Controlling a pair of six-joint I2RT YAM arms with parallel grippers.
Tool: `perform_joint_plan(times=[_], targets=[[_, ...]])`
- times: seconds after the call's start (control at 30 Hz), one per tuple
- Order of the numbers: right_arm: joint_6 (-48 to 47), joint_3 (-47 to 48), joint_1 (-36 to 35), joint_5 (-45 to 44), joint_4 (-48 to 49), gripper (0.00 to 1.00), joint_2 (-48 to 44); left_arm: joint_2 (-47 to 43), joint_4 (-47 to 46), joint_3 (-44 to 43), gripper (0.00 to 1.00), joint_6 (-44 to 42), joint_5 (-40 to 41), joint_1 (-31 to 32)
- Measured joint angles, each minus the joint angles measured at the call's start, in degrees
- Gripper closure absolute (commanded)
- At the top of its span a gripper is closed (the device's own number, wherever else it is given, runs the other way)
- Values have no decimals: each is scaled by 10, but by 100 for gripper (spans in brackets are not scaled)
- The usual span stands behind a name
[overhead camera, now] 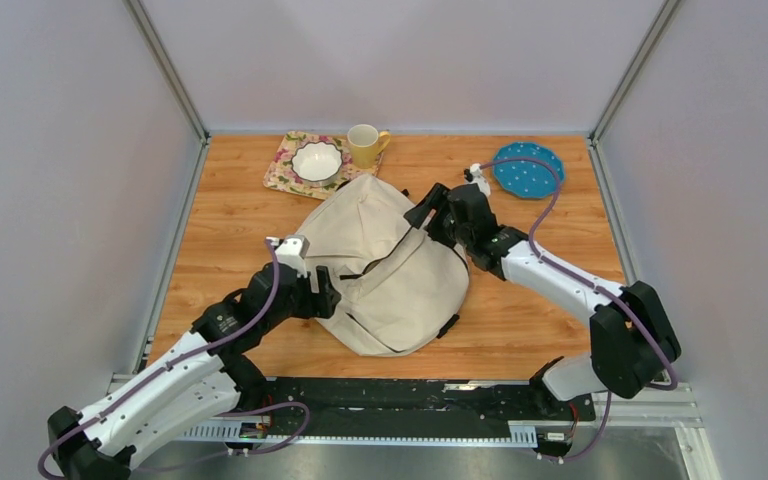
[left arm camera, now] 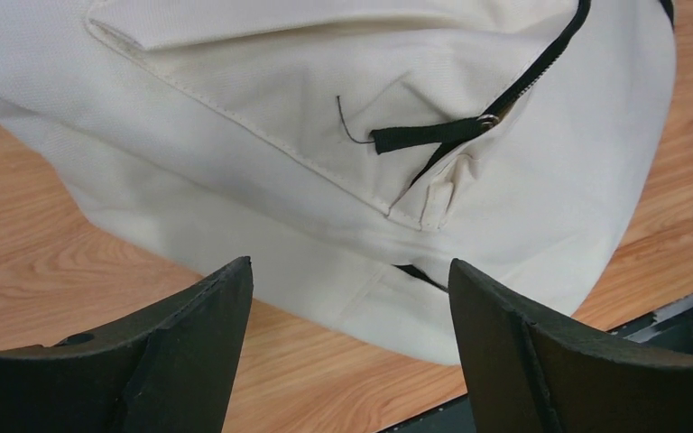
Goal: Pack the student bag
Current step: Adjust the student bag at the center of the board.
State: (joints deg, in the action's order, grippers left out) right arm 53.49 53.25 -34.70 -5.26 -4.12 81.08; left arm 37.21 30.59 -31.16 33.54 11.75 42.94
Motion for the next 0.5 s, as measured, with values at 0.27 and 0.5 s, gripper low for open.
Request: perform_joint_plan(times=[0.27,0.5], targets=[[-37,74,5,2,-73,39,78,18,-53,7,11,42,-45,-36],[-81,122,12,28,-132,82,141,30,-76,10,11,47,-90,-57]])
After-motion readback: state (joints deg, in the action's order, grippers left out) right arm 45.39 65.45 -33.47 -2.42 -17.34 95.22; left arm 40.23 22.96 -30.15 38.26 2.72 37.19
